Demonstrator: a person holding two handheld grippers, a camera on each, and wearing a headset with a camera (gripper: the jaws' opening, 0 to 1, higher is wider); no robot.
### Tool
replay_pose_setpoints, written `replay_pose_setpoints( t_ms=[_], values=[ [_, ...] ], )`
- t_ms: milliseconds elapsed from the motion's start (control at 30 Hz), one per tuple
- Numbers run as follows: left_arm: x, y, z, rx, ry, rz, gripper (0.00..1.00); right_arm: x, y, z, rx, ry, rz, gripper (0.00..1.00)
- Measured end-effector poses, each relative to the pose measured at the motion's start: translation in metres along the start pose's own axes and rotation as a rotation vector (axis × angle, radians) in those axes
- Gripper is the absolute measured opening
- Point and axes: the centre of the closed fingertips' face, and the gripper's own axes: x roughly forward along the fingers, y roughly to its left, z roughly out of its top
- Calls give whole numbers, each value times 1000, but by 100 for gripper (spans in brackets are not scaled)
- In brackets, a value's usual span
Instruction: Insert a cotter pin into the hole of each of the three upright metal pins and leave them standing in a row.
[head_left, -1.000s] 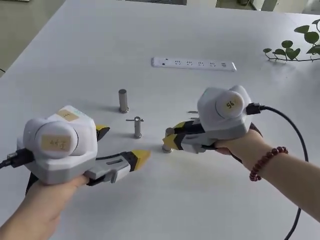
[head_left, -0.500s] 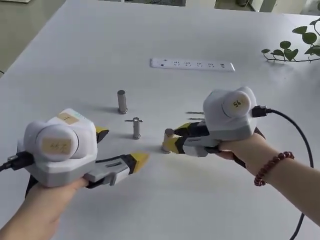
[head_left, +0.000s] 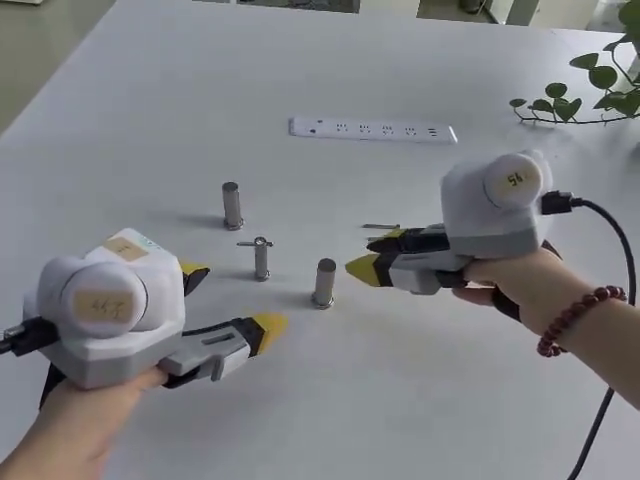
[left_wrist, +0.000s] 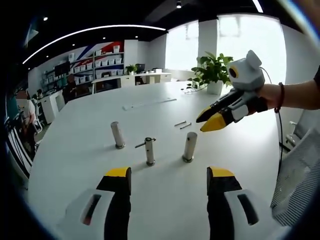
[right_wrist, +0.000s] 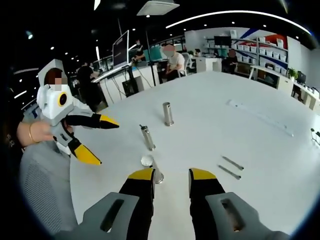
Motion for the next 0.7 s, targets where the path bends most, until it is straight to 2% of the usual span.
replay_pose_setpoints(
  t_ms=[233,333,567,700],
  values=[
    [0,1,2,0,-8,1,63,-3,-26,-2,-35,66,-40,23],
    [-1,0,4,-2,-14,1,64,-1,-45,-10,-45,122,-60,22],
    [-2,-3,9,0,-32,-12,67,8,-65,-16,-94,194,-88,17],
    [0,-3,7,15,-24,-18,67,14,-75,-20,-101,226,-99,18]
  ],
)
